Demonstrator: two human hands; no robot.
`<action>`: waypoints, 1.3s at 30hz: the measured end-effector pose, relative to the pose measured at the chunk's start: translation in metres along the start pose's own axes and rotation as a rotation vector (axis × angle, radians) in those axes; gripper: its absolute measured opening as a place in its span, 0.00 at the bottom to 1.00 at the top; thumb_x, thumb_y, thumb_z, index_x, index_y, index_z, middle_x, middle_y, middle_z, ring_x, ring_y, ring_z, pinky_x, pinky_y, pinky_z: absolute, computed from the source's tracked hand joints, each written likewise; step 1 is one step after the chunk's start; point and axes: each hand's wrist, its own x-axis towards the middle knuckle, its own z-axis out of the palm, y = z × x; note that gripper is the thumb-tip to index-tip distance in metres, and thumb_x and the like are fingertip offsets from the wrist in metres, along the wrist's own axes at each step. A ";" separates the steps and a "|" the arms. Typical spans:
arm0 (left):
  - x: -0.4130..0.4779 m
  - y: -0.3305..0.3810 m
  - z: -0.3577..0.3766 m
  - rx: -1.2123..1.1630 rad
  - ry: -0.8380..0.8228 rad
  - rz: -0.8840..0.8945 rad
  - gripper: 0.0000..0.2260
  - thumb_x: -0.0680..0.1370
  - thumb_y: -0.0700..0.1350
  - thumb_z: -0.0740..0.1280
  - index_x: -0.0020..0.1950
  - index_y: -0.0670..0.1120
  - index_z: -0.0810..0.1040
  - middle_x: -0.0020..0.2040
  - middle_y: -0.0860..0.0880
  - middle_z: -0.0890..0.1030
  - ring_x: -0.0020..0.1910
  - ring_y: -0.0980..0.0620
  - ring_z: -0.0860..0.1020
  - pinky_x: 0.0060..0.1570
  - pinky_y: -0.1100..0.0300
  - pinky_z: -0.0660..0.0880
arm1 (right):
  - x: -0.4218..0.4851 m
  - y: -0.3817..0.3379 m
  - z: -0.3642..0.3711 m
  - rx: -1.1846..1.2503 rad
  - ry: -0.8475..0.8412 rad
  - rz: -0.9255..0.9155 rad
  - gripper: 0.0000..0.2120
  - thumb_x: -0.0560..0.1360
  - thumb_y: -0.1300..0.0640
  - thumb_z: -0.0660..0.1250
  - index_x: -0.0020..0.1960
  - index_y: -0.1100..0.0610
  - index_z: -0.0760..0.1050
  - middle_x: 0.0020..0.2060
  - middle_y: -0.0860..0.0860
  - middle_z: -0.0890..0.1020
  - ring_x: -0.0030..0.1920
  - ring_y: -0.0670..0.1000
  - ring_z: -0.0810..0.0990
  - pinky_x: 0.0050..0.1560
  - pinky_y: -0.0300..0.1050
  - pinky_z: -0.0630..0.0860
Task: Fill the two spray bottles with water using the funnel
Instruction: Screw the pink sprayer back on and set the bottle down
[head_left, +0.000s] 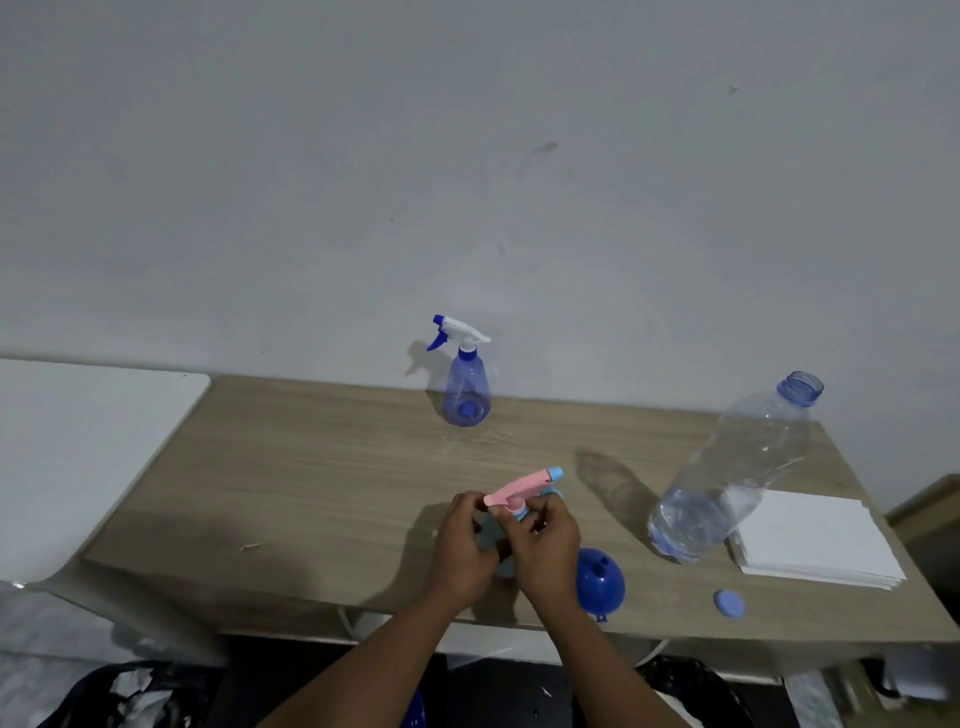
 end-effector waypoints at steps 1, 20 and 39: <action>0.000 0.000 0.000 0.009 -0.004 0.002 0.19 0.65 0.45 0.77 0.50 0.60 0.74 0.49 0.54 0.80 0.47 0.53 0.81 0.45 0.44 0.80 | -0.001 0.000 0.000 0.007 0.003 0.012 0.10 0.70 0.58 0.77 0.44 0.55 0.77 0.34 0.50 0.81 0.34 0.44 0.80 0.35 0.38 0.77; 0.002 0.003 0.001 0.041 0.014 0.048 0.18 0.65 0.48 0.75 0.52 0.58 0.76 0.52 0.56 0.77 0.50 0.57 0.79 0.49 0.51 0.79 | 0.007 0.008 -0.005 -0.165 -0.068 -0.123 0.05 0.74 0.54 0.73 0.40 0.51 0.79 0.30 0.45 0.79 0.35 0.44 0.78 0.36 0.33 0.71; -0.044 -0.062 -0.047 0.899 -0.339 -0.320 0.49 0.73 0.74 0.52 0.77 0.47 0.29 0.77 0.49 0.28 0.75 0.44 0.27 0.70 0.33 0.31 | 0.007 0.000 0.008 -0.047 0.055 -0.082 0.23 0.77 0.63 0.67 0.69 0.58 0.64 0.59 0.52 0.72 0.52 0.34 0.75 0.52 0.32 0.74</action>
